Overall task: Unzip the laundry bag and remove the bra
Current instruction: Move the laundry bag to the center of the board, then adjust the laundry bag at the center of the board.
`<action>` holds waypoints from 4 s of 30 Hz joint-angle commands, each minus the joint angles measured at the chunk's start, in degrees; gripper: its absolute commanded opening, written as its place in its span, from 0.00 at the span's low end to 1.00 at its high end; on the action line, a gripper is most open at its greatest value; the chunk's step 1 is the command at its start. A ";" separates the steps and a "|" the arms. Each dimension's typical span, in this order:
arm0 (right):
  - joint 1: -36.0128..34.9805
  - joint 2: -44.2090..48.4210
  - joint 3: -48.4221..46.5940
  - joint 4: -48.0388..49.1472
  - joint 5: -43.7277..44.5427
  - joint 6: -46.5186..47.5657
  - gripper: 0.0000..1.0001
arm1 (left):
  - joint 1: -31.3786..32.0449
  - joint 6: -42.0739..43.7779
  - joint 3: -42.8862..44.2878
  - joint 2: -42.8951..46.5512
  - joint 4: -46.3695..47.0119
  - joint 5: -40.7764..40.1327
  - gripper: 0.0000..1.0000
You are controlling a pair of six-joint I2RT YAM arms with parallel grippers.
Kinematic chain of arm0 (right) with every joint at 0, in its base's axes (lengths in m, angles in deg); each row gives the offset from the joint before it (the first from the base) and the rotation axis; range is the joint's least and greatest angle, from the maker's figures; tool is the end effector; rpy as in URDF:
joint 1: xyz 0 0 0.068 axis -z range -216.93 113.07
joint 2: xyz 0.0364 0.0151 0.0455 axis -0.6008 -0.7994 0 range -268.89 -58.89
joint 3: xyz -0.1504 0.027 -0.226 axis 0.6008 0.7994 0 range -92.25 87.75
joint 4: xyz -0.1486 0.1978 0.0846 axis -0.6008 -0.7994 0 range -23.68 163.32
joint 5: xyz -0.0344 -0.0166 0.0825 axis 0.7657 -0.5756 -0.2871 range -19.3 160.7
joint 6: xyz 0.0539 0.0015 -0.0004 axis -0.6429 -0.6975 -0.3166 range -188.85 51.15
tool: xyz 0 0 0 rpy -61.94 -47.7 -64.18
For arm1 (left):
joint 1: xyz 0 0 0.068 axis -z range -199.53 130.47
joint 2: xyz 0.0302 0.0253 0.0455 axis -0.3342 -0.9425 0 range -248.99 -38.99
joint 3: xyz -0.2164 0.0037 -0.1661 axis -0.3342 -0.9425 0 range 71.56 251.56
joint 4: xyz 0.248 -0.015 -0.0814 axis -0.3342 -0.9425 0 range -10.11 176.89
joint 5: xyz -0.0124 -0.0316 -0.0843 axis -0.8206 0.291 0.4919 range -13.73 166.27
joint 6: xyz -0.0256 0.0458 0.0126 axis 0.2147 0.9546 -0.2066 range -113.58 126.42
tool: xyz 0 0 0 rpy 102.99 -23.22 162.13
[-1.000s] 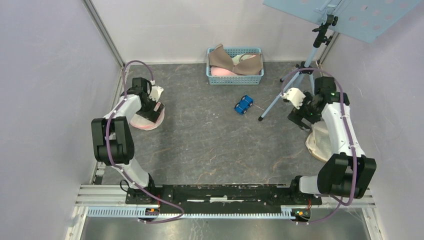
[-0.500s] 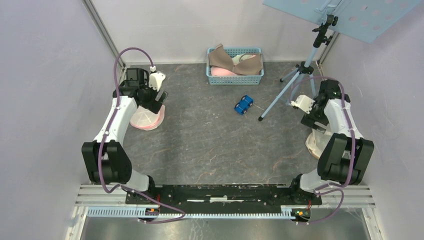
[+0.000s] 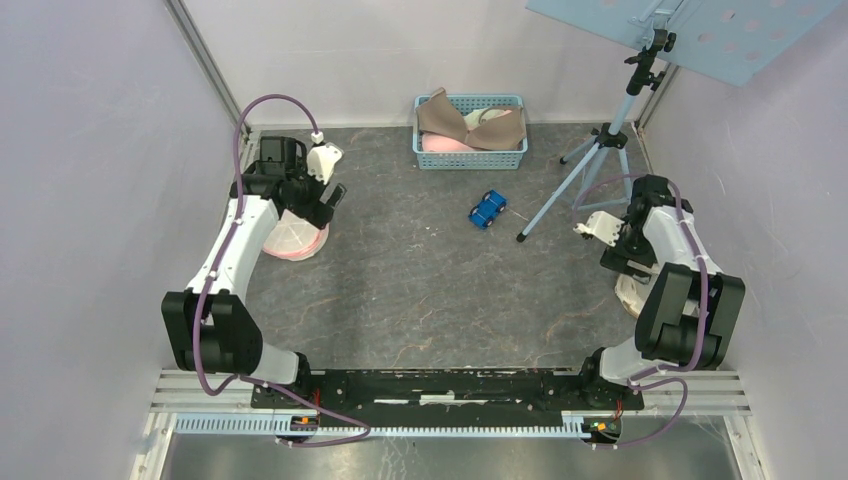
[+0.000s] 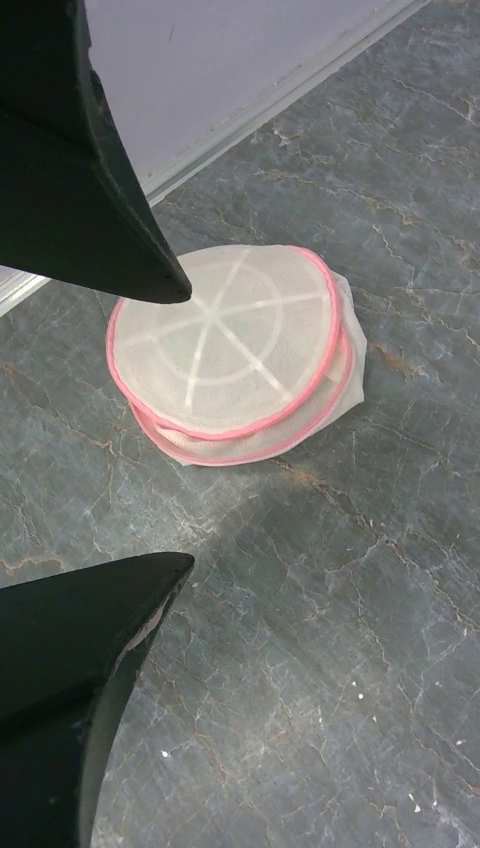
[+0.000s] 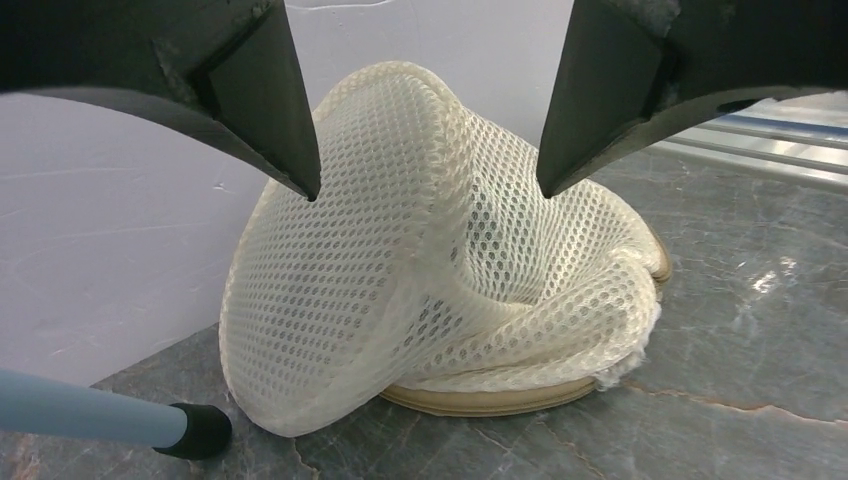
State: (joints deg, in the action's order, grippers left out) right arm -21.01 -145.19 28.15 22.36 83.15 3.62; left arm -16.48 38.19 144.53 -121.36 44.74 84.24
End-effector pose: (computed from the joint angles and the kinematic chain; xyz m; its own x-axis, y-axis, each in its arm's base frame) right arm 0.2596 -0.0819 0.2142 -0.5805 -0.8028 0.1364 -0.8019 0.5344 -0.2673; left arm 0.3037 -0.0211 0.3087 -0.5919 0.5537 -0.5857 0.5297 0.8150 0.2351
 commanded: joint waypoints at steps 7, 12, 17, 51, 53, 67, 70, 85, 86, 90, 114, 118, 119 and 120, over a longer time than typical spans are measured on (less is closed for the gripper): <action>0.15 2.98 4.01 7.49 5.91 1.92 0.83 | 0.50 -2.32 2.94 1.70 -0.82 4.32 1.00; 0.12 3.33 6.55 11.88 8.51 2.85 0.66 | 0.51 -3.48 3.68 3.21 -0.86 5.74 1.00; -0.17 3.93 7.79 11.06 6.37 2.79 0.31 | 0.49 -4.09 2.91 5.93 0.23 10.04 1.00; -41.12 -6.24 -9.98 -0.55 -56.71 -26.50 0.00 | 20.33 31.04 -20.95 30.30 -16.80 35.72 0.94; -42.73 -7.99 -11.40 0.70 -57.61 -27.56 0.00 | 26.72 25.87 -25.34 32.37 -10.41 32.18 0.86; -51.41 -20.53 -20.69 2.91 -56.04 -28.79 0.00 | 63.54 15.28 -30.89 19.48 15.23 4.71 0.64; -52.43 -22.57 -22.70 2.64 -56.21 -29.13 0.00 | 68.59 12.22 -27.45 12.92 15.94 -0.87 0.63; -56.93 -29.94 -31.18 -5.92 -58.18 -23.76 0.09 | 70.88 34.95 -14.26 -2.51 0.00 -7.70 0.69; -57.33 -30.24 -31.59 -6.43 -58.16 -23.50 0.10 | 70.85 36.27 -14.01 -3.23 -0.33 -7.78 0.69; -58.73 -30.65 -32.41 -6.71 -58.89 -23.78 0.16 | 70.87 38.31 -13.06 -6.44 -1.16 -10.66 0.72; -41.03 -16.33 -35.32 17.06 -60.56 -49.63 0.76 | 59.97 10.31 -7.70 -5.82 0.26 0.93 0.02; -38.14 -9.47 -26.92 24.89 -60.84 -54.53 0.82 | 52.89 2.41 -7.18 -2.69 4.71 7.09 0.02; -37.67 -8.04 -24.84 25.90 -60.43 -54.94 0.82 | 51.93 1.19 -7.23 -1.78 5.65 7.59 0.02; -37.28 -6.48 -23.08 26.77 -59.63 -55.42 0.83 | 50.94 0.37 -7.29 -0.98 6.58 8.41 0.02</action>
State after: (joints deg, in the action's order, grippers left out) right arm -57.95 -157.76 -0.57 41.01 24.77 -46.32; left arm 38.38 48.94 135.07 -127.30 46.40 85.75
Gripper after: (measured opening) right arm 0.820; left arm 0.034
